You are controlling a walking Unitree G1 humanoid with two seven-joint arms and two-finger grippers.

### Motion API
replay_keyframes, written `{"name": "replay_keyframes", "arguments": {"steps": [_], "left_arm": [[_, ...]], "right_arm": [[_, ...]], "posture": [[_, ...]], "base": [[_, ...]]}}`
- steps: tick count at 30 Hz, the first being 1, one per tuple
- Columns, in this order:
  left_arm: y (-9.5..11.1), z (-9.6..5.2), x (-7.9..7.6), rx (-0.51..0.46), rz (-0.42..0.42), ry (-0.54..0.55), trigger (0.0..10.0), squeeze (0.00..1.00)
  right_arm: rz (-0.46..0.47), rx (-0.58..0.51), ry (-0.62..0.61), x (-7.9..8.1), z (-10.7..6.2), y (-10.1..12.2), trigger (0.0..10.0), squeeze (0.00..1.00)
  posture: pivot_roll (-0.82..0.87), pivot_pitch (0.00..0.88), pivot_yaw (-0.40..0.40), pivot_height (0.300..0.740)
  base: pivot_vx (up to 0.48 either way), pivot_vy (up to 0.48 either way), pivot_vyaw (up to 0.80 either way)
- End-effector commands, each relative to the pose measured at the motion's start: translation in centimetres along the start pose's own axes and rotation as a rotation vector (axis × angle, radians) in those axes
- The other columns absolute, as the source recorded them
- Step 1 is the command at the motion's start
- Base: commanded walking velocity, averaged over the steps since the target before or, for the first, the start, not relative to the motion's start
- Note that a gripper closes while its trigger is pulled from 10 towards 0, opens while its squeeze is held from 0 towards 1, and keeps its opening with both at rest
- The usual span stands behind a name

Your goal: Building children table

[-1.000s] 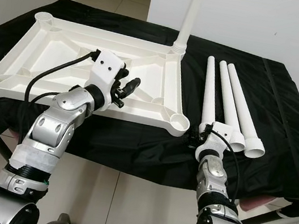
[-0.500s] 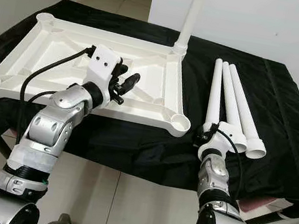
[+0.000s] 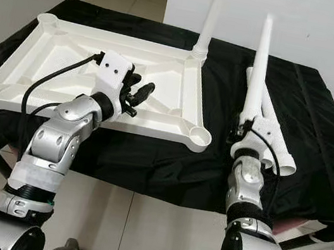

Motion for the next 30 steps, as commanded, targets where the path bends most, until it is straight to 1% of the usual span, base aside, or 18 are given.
{"name": "replay_keyframes", "arguments": {"steps": [1,5,7,8,9,10,11,12,13,15,18,22,23,25,26,28,29,30], "left_arm": [[-0.2,0.0,0.7,-0.012,-0.013,0.080,10.0,0.00],[-0.1,0.0,0.7,-0.016,-0.023,0.074,10.0,0.00],[-0.1,0.0,0.7,-0.016,-0.023,0.074,10.0,0.00],[0.0,0.0,0.6,-0.019,-0.038,0.060,10.0,0.00],[0.0,0.0,0.6,-0.019,-0.038,0.060,10.0,0.00],[0.1,0.0,0.3,-0.019,-0.068,0.027,10.0,0.00],[0.6,-0.4,-1.1,-0.027,-0.109,-0.102,10.0,0.00],[0.8,-0.6,-1.6,-0.031,-0.122,-0.150,10.0,0.00],[0.8,-0.6,-1.6,-0.031,-0.122,-0.150,10.0,0.00],[1.4,-1.0,-2.5,-0.047,-0.141,-0.228,10.0,0.00],[1.6,-1.3,-3.1,-0.048,-0.153,-0.293,10.0,0.00],[1.7,-1.4,-3.4,-0.034,-0.136,-0.333,10.0,0.00],[1.9,-1.3,-3.5,-0.037,-0.158,-0.344,10.0,0.19],[2.0,-1.3,-3.5,-0.039,-0.175,-0.352,10.0,0.19],[2.2,-1.2,-3.6,-0.042,-0.196,-0.361,10.0,1.00],[2.5,-1.2,-3.7,-0.050,-0.214,-0.373,10.0,1.00],[3.0,-1.4,-4.2,-0.055,-0.245,-0.422,10.0,1.00],[3.1,-1.4,-4.5,-0.056,-0.251,-0.439,10.0,1.00]], "right_arm": [[-0.011,-0.030,-0.011,-0.2,0.3,0.7,10.0,0.00],[-0.027,-0.075,-0.016,-0.3,0.5,1.7,10.0,0.00],[-0.027,-0.075,-0.016,-0.3,0.5,1.7,10.0,0.00],[-0.042,-0.123,-0.017,-0.3,0.6,2.7,10.0,0.00],[-0.042,-0.123,-0.017,-0.3,0.6,2.7,10.0,0.00],[-0.057,-0.187,-0.014,-0.3,0.6,3.9,10.0,0.00],[-0.083,-0.304,-0.004,0.1,0.4,6.1,10.0,0.00],[-0.088,-0.340,-0.001,0.3,0.2,6.8,10.0,0.00],[-0.088,-0.340,-0.001,0.3,0.2,6.8,10.0,0.00],[-0.107,-0.403,0.011,0.7,-0.1,8.0,10.0,0.00],[-0.120,-0.459,0.035,1.6,-0.6,9.2,10.0,0.00],[-0.121,-0.503,0.042,2.1,-0.9,10.3,10.0,0.00],[-0.117,-0.513,0.042,2.2,-0.9,10.6,10.0,0.00],[-0.114,-0.519,0.042,2.3,-0.9,10.8,10.0,0.00],[-0.112,-0.527,0.042,2.3,-1.0,11.0,10.0,0.00],[-0.115,-0.538,0.048,2.5,-1.0,11.3,10.0,0.00],[-0.117,-0.552,0.073,3.0,-1.2,11.7,10.0,0.00],[-0.118,-0.556,0.083,3.1,-1.3,11.8,10.0,0.00]], "posture": [[0.13,0.019,-0.037,0.740],[0.13,0.015,-0.041,0.740],[0.13,0.015,-0.041,0.740],[0.13,0.011,-0.043,0.740],[0.13,0.011,-0.043,0.740],[0.13,0.006,-0.045,0.740],[0.13,0.004,-0.046,0.740],[0.13,0.004,-0.046,0.740],[0.13,0.004,-0.046,0.740],[0.13,0.000,-0.048,0.740],[0.13,0.000,-0.048,0.740],[0.13,0.003,-0.049,0.740],[0.12,0.005,-0.045,0.740],[0.12,0.005,-0.045,0.740],[0.12,0.005,-0.045,0.740],[0.12,0.007,-0.044,0.740],[0.12,0.007,-0.044,0.740],[0.12,0.007,-0.044,0.740]], "base": [[0.000,0.000,0.00],[0.000,0.000,0.00],[0.000,0.000,0.00],[0.000,0.000,0.00],[0.000,0.000,0.00],[0.000,0.000,0.00],[0.000,0.000,0.00],[0.000,0.000,0.00],[0.000,0.000,0.00],[0.000,0.000,0.00],[0.000,0.000,0.00],[0.000,0.000,0.00],[0.000,0.000,0.00],[0.000,0.000,0.00],[0.000,0.000,0.00],[0.000,0.000,0.00],[0.000,0.000,0.00],[0.000,0.000,0.00]]}}
Point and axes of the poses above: a point about 5 cm out from each wrist's last joint towards the gripper, its own z axis pointing out of the wrist towards the gripper, its own y axis along the axis of the wrist's last joint, x = y × z, the point moved 4 cm from there along z, pointing out of the wrist towards the gripper, and after that the axes turned 15 degrees about -z, right-handed, at the moved point
